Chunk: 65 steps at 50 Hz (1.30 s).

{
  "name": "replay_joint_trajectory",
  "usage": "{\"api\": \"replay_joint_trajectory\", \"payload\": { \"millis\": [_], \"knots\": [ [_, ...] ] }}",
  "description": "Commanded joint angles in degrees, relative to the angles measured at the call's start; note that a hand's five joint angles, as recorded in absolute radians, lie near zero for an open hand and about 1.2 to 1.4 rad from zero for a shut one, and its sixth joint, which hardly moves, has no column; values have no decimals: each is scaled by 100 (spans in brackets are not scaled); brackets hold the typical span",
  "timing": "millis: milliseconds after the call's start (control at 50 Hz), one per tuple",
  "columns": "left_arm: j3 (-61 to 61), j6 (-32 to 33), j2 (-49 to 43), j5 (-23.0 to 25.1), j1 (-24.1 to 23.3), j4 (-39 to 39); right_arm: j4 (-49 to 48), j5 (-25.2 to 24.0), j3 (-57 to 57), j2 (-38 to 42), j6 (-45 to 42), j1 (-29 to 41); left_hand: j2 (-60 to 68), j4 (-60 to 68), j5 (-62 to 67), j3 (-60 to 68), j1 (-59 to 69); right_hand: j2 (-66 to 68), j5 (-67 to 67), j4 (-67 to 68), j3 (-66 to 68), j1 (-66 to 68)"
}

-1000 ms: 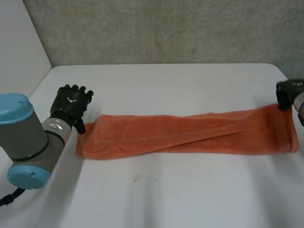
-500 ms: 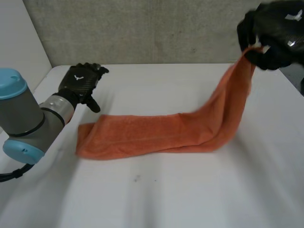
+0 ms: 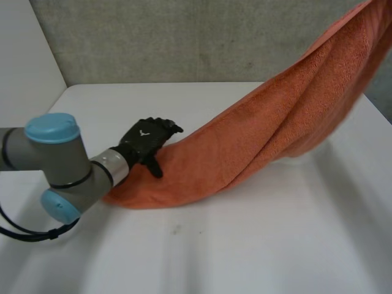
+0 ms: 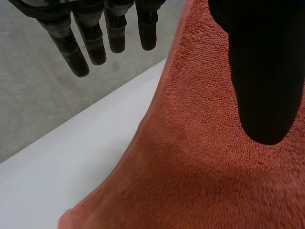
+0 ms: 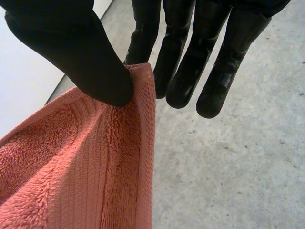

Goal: Fold the laundry

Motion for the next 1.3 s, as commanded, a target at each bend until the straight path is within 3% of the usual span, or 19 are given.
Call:
{"api": "replay_joint_trajectory", "payload": {
  "millis": [20, 80, 160, 240, 260, 320, 420, 500, 640, 700, 820, 880, 920, 1020, 1080, 1160, 1300],
  "knots": [
    [548, -83, -438, 215, -468, -7, -93, -65, -35, -55, 115, -63, 63, 48, 20, -47, -59, 1256, 1373, 1191, 1211, 2387],
    [698, -250, -518, 444, -618, -15, -93, -74, -44, -55, 115, -72, 163, 149, 121, 53, 42, 1256, 1373, 1191, 1211, 2387],
    [909, -742, -588, 673, -698, -15, -93, -83, -26, -55, 115, -72, 1204, 1189, 1161, 1094, 1082, 1256, 1373, 1191, 1211, 2387],
    [1041, -1295, -632, 884, -689, 11, -102, -83, -35, -55, 115, -72, 4898, 4883, 4855, 4788, 4776, 1256, 1373, 1191, 1211, 2387],
    [1076, -1427, -624, 858, -689, 20, -102, -74, -35, -55, 115, -81, 6720, 6706, 6678, 6611, 6599, 1256, 1373, 1191, 1211, 2387],
    [1121, -1490, -606, 771, -681, 46, -93, -74, -35, -55, 98, -107, 6739, 6724, 6696, 6629, 6617, 1256, 1373, 1191, 1211, 2387],
    [955, -1464, -107, -807, -278, 362, -75, -74, 0, 59, 71, -371, 6739, 6724, 6696, 6629, 6617, 1256, 1373, 1191, 1211, 2387],
    [359, -1472, 578, -1312, 127, 529, -58, -92, 114, 374, 45, -705, 6739, 6724, 6696, 6629, 6617, 1256, 1373, 1191, 1211, 2387],
    [-994, -1446, 1958, -839, 567, 468, 258, -65, 88, 937, -236, -705, 6739, 6724, 6696, 6629, 6617, 1256, 1373, 1191, 1211, 2387],
    [-1514, -1358, 2407, -698, 594, 433, 827, -39, 88, 1323, -954, -574, 6739, 6724, 6696, 6629, 6617, 1256, 1373, 1191, 1211, 2387],
    [-2622, -437, 3366, -671, 612, 38, 1970, 180, 44, 2123, -2492, -47, 6739, 6724, 6696, 6629, 6617, 1256, 1373, 1191, 1211, 2387],
    [-2886, 116, 3524, -741, 620, -356, 2613, 812, 88, 2624, -3679, 375, 6739, 6724, 6696, 6629, 6617, 1256, 1373, 1191, 1211, 2387],
    [-2948, 311, 3534, -776, 620, -559, 2816, 1531, 123, 2984, -4391, 778, 6739, 6724, 6696, 6629, 6617, 1256, 1373, 1191, 1211, 2387],
    [-3045, 470, 3490, -891, 620, -973, 2501, 2123, 202, 3109, -4341, 1368, 6739, 6724, 6696, 6629, 6617, 1128, 1246, 1064, 1084, 2259],
    [-3054, 479, 3481, -882, 594, -1000, 2150, 2211, 229, 3109, -4184, 1684, 6739, 6724, 6696, 6629, 6617, -1939, -1821, -2004, -1984, -808],
    [-3054, 479, 3568, -891, 506, -1017, 1859, 2202, 150, 3048, -3824, 1983, 6739, 6724, 6696, 6629, 6617, -4166, -4048, -4231, -4211, -3035],
    [-3001, 514, 4131, -900, 128, -1053, 1454, 2185, -316, 2880, -3260, 2459, 6739, 6724, 6696, 6629, 6617, -4407, -4289, -4472, -4452, -3276]
  ]
}}
